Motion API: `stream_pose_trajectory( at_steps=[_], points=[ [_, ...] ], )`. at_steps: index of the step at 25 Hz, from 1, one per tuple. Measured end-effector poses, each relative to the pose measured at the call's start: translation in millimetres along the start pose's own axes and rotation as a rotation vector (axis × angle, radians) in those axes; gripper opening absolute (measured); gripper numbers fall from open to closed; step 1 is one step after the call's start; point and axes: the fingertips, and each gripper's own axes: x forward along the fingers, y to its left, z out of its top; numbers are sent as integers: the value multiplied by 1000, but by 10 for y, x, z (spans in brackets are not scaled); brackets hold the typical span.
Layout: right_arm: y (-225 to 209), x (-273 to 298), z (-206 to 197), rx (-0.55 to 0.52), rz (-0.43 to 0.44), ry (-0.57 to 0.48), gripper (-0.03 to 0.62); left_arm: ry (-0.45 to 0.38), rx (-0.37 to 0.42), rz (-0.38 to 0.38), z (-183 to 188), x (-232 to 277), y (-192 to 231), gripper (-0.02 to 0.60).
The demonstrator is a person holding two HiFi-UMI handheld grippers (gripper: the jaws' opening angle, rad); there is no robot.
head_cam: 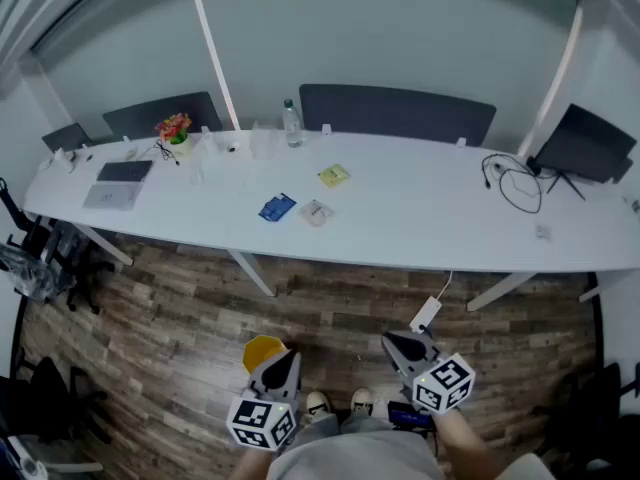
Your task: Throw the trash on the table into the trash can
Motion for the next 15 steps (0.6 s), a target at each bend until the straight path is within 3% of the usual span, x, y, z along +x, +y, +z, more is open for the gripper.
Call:
stream_pose_trajectory(
  at_steps=[15],
  points=[
    [-38, 42, 75, -30, -15, -15, 29, -2, -3, 0, 59, 17, 111, 2]
  ],
)
